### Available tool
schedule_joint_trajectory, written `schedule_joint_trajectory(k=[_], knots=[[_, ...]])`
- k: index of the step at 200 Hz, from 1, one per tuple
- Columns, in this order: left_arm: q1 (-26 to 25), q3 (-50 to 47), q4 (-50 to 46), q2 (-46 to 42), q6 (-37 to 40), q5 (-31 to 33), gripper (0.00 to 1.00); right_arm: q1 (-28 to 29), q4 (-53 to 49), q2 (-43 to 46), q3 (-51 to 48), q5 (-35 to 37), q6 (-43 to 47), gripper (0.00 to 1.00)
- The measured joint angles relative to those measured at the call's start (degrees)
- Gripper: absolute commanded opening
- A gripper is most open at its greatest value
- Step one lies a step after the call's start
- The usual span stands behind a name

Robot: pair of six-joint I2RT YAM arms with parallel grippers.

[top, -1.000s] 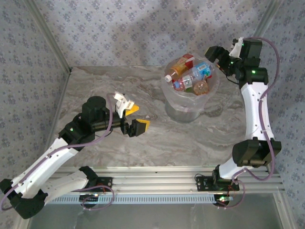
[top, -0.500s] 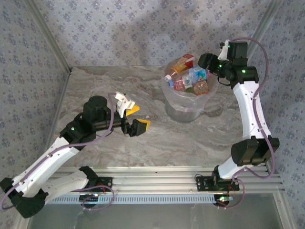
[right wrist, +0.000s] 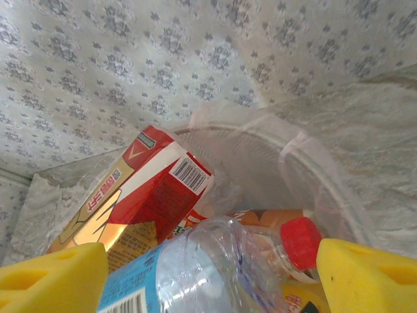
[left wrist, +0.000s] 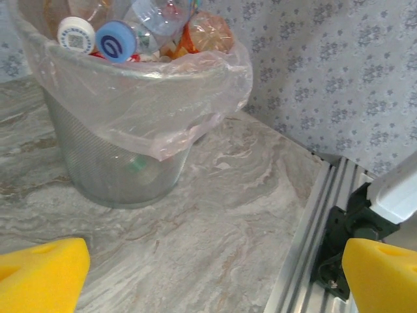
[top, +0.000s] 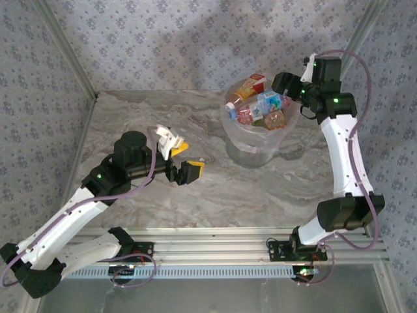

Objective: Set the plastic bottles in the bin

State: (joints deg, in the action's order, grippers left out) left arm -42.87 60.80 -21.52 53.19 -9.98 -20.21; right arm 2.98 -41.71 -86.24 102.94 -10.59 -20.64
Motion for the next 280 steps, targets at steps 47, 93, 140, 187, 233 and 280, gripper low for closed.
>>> schedule_joint_trajectory(k=[47,93,140,187,233,280], knots=[[0.00,0.35,-0.94,-0.31,1.79,7.08,0.99,-0.76,3.54,12.52,-8.96,2.27,4.63,1.00],[0.00,0.44,-1.07,-0.81,2.10,12.85,1.00,-2.01,7.32,26.56,-23.37,3.34,7.37,1.00],[0.00,0.26,-2.54,-1.57,2.91,16.02,1.00,-3.13,10.64,39.28,-39.17,8.63,8.35,1.00],[0.00,-3.76,-2.80,-4.37,2.91,19.93,1.00,-3.58,15.91,51.01,-56.76,11.50,10.86,1.00],[0.00,-9.86,-2.32,-5.79,2.51,28.50,1.00,-3.87,23.47,52.50,-65.96,11.98,13.20,1.00],[0.00,-15.39,-1.55,-6.71,2.64,37.31,1.00,-3.87,36.41,52.41,-79.06,11.89,15.30,1.00]])
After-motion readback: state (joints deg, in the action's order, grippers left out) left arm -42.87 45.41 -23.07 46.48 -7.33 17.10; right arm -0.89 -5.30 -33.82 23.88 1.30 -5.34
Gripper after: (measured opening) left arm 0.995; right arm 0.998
